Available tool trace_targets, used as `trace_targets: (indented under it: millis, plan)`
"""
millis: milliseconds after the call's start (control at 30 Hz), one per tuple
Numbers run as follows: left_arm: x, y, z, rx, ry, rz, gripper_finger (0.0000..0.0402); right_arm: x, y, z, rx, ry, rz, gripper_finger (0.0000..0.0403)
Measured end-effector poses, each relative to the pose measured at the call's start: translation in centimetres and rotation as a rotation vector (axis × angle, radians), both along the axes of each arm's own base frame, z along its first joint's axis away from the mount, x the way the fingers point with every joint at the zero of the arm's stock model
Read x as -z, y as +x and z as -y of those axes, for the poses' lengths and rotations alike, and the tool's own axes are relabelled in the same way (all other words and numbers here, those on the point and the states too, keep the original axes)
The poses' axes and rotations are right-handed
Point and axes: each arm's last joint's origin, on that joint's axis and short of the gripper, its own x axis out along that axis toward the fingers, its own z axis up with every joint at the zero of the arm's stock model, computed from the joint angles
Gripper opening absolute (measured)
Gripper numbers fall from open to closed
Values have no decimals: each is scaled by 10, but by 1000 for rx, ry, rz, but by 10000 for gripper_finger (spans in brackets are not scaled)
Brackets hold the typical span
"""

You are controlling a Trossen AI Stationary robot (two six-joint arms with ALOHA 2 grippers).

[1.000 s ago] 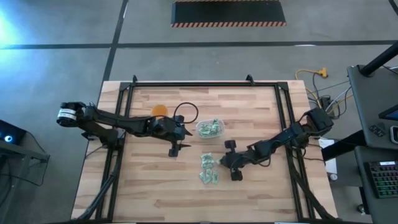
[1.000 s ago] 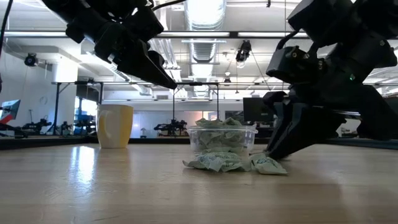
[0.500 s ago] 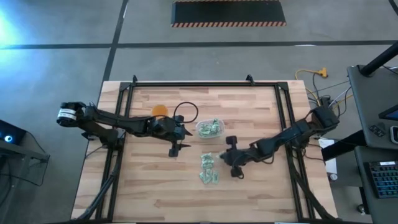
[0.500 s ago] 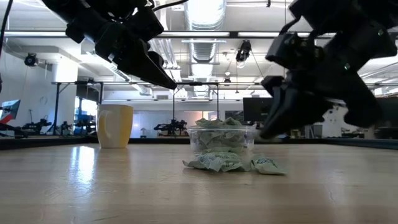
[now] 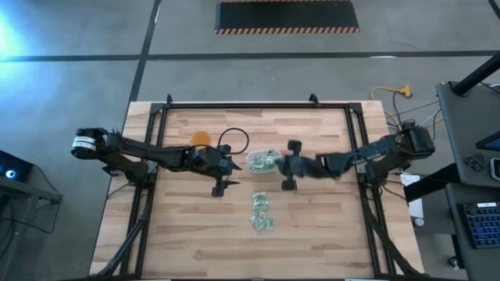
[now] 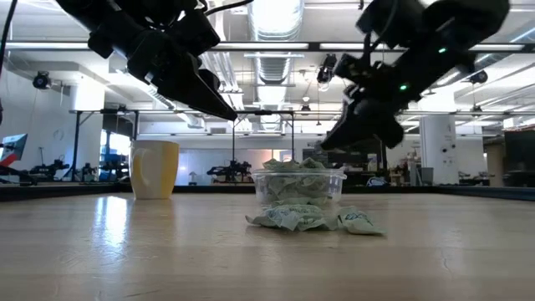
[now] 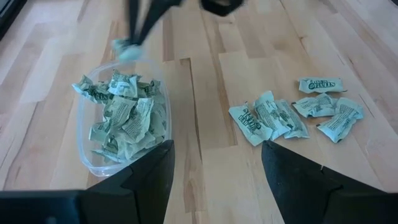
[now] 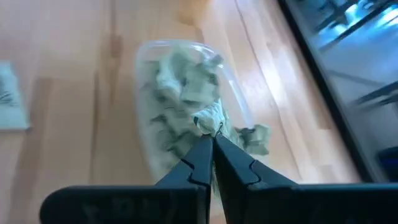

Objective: Pick and place Stevia / Truvia into bins
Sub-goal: Put the stevia packet into the transparent bin

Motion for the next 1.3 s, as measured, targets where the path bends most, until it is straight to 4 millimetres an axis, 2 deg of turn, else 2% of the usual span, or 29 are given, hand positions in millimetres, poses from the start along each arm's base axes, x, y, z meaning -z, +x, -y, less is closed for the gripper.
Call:
trace_targets:
  millis: [167,333,500,800,933,1067,1200,1300]
  plan:
    - [0,0,0,0,0,1,224,8,7,36,-33,147,26,9]
    - [0,0,0,0,0,1,224,24,10,48,-44,216,-8,9]
    - [0,0,0,0,0,1,224,26,16,45,-90,303,-15,20]
    - [0,0,0,0,0,0,224,7,22,45,-86,325,-22,108]
    - [2,-1,0,3,-2,-10,224,-5,20,43,-83,334,-59,132]
    - [13,3,4,95,-62,-43,224,-18,13,34,-87,359,-84,136]
    - [34,20,14,227,-104,-28,224,-31,6,14,-152,359,-80,130]
    - [50,35,20,259,-90,-30,224,-39,-1,-2,-197,369,-82,125]
